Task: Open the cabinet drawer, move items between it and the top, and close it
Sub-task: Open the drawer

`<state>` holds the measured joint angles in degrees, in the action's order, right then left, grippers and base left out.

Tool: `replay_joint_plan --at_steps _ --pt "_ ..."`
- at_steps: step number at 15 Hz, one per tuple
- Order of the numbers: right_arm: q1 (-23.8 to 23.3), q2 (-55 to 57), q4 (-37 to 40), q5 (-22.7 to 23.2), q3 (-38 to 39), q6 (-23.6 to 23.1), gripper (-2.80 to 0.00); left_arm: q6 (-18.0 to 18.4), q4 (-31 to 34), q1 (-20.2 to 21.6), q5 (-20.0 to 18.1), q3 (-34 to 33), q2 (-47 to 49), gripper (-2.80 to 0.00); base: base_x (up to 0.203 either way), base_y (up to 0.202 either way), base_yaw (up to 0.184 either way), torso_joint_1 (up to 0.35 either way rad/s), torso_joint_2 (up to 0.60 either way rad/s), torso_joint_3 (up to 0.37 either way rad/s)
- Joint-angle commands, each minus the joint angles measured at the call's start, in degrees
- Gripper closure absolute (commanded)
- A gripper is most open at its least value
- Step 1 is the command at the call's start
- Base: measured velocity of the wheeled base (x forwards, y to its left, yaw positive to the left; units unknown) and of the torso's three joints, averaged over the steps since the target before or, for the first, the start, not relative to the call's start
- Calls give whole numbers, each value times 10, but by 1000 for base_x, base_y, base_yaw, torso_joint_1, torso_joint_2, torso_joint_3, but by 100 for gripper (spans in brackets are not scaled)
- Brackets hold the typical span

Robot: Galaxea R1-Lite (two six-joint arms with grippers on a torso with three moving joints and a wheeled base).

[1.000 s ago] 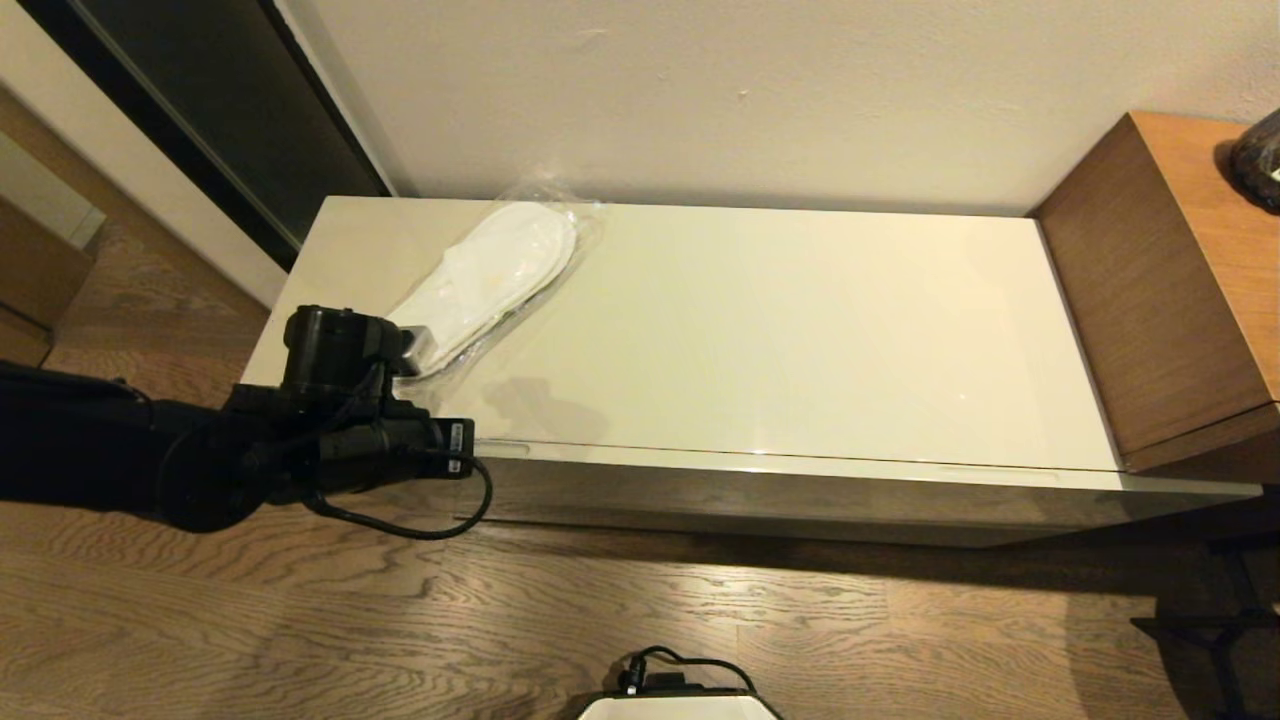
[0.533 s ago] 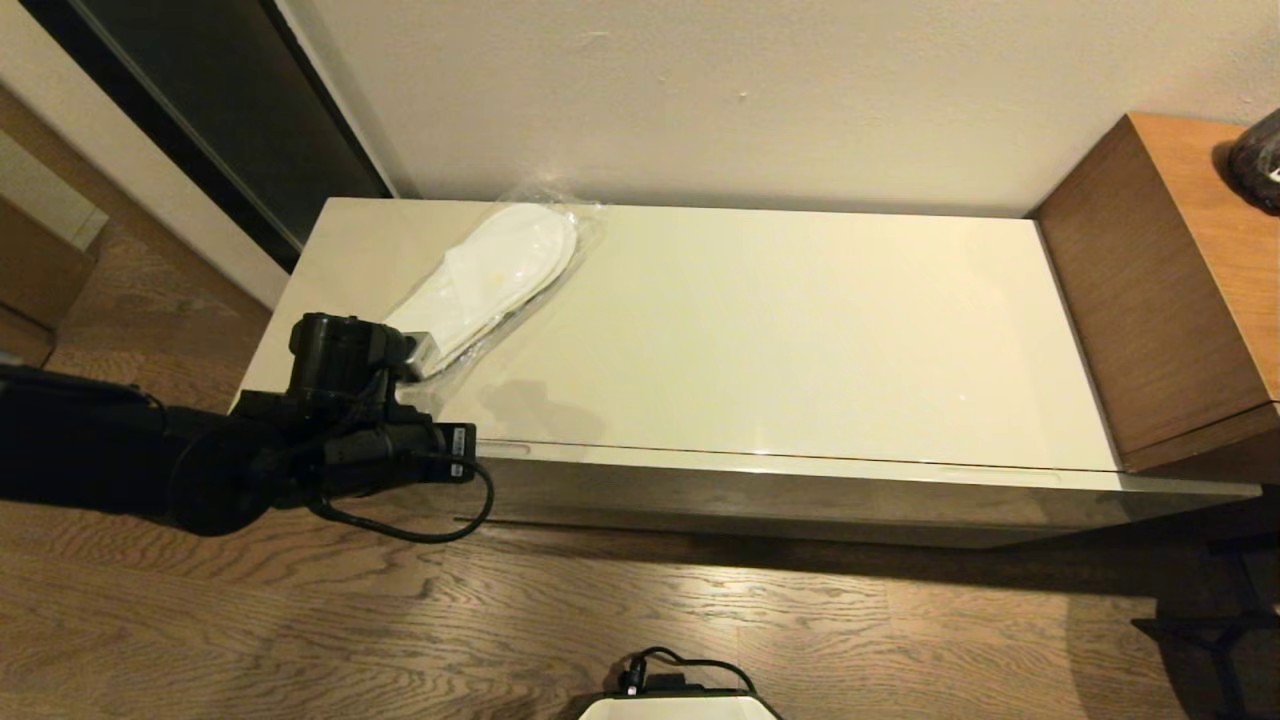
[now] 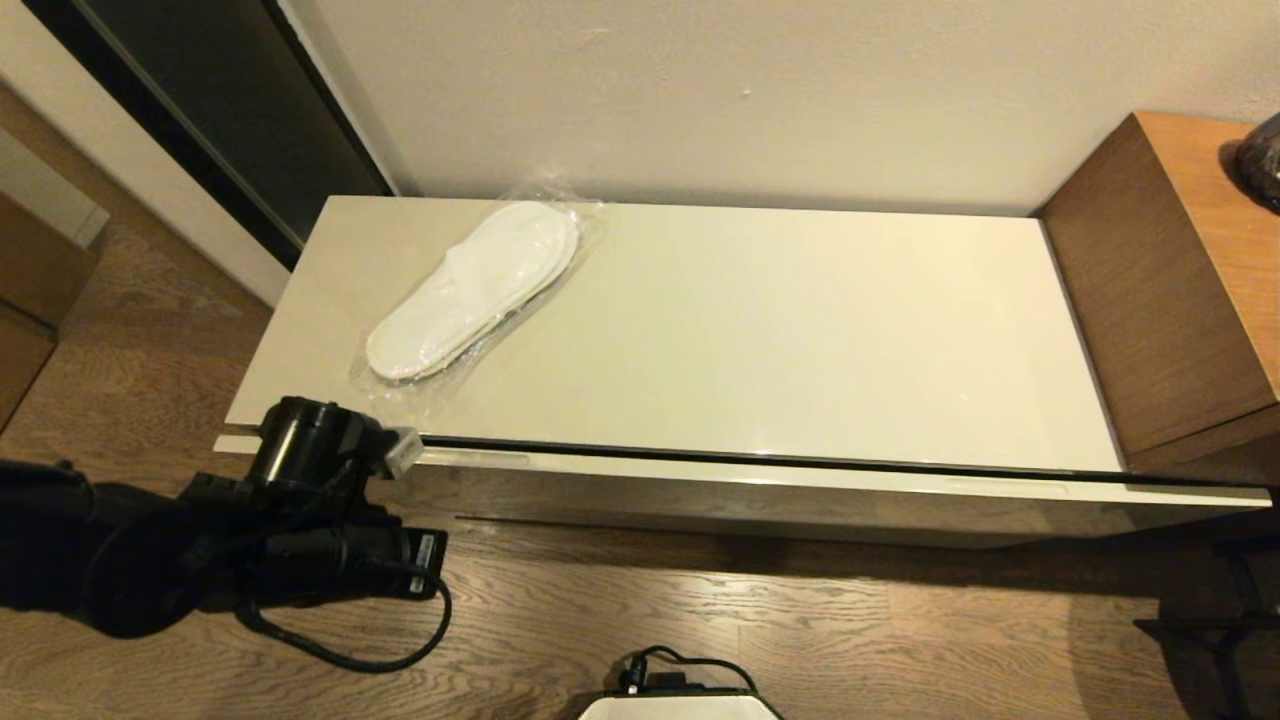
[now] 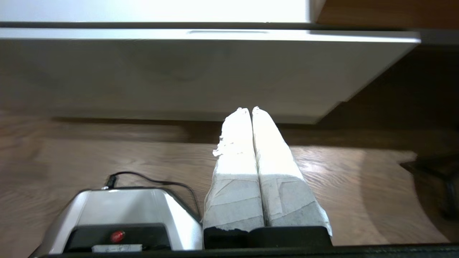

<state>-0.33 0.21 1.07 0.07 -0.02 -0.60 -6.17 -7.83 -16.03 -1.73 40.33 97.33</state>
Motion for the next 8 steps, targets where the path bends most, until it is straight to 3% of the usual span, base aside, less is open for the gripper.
replay_joint_plan --at_steps 1,5,8 --pt "-1 0 0 0 1 0 0 -1 4 0 -12 -15 -38 0 0 0 0 0 0 0" --pt "-1 0 1 0 1 0 0 -15 67 1 -58 -5 -122 0 0 0 0 0 0 0" --pt "-1 0 1 0 1 0 0 -26 35 2 -46 80 -45 0 0 0 0 0 0 0"
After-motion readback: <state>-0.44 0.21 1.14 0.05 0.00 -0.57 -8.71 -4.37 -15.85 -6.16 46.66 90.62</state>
